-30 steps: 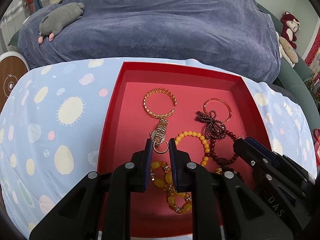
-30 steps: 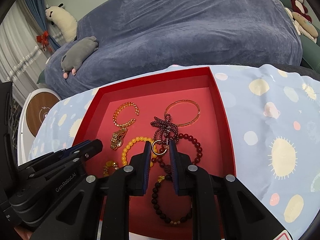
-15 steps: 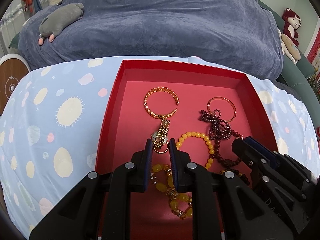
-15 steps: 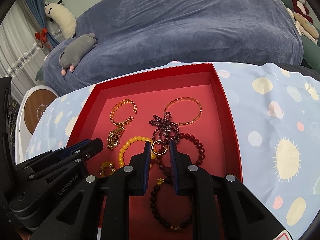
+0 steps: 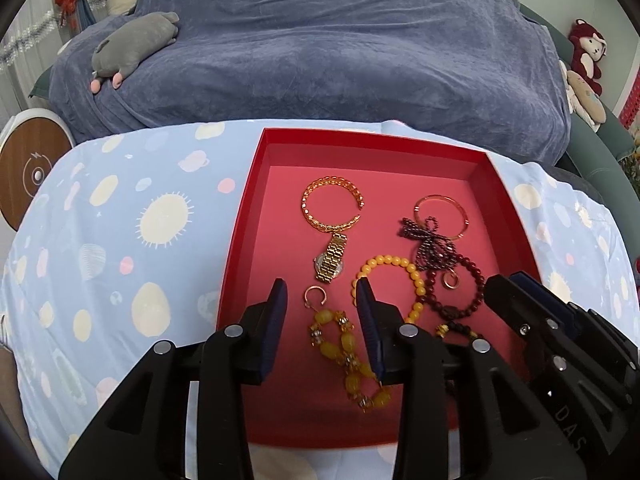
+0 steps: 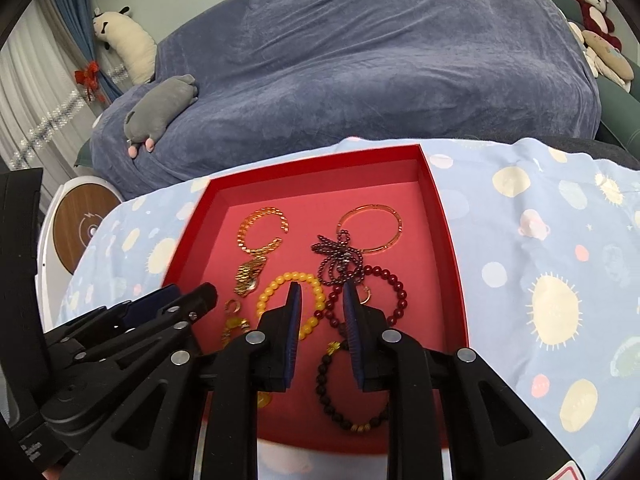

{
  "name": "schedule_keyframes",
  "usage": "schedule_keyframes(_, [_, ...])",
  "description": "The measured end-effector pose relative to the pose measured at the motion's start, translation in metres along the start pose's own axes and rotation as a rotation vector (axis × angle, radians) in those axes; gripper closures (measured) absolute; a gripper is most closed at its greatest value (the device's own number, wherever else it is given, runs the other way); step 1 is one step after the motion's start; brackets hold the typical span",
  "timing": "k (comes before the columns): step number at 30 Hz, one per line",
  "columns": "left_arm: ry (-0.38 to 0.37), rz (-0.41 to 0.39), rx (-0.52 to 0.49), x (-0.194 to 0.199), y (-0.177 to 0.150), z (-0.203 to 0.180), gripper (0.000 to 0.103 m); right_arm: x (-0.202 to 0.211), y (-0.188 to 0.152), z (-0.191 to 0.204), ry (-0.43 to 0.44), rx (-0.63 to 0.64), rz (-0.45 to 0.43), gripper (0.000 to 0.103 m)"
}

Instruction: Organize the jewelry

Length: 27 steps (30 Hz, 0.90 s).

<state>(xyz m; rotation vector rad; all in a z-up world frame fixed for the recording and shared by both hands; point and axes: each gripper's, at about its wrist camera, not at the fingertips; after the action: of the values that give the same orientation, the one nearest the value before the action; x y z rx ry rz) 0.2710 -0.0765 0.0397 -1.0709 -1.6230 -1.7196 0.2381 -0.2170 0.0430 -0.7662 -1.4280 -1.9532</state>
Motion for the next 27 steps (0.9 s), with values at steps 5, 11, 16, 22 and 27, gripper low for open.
schedule_keyframes(5, [-0.004,-0.017,-0.009,0.023,-0.008,-0.003,0.064,0.024,-0.007,0.005,0.002,-0.002,-0.019,0.076])
schedule_keyframes(11, [-0.004,-0.046,-0.013,0.054,-0.022,-0.003,0.064,0.052,-0.021,0.011,-0.003,-0.002,-0.038,0.074])
schedule_keyframes(16, [-0.006,-0.061,-0.015,0.077,-0.036,-0.004,0.064,0.077,-0.037,0.019,-0.016,0.018,-0.052,0.074])
schedule_keyframes(22, [0.001,-0.07,-0.016,0.1,-0.059,-0.004,0.06,0.1,-0.06,0.02,-0.027,0.02,-0.056,0.074])
schedule_keyframes(27, [0.014,-0.077,-0.005,0.113,-0.079,-0.002,0.047,0.113,-0.079,0.018,-0.054,0.011,-0.049,0.066])
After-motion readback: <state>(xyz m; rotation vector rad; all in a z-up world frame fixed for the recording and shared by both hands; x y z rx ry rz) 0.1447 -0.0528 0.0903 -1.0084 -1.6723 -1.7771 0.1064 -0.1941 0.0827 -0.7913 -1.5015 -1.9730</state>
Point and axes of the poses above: each gripper's, at about its wrist camera, not at the fingertips, and x roughly against the way its jaws point, z to its left, y to its top
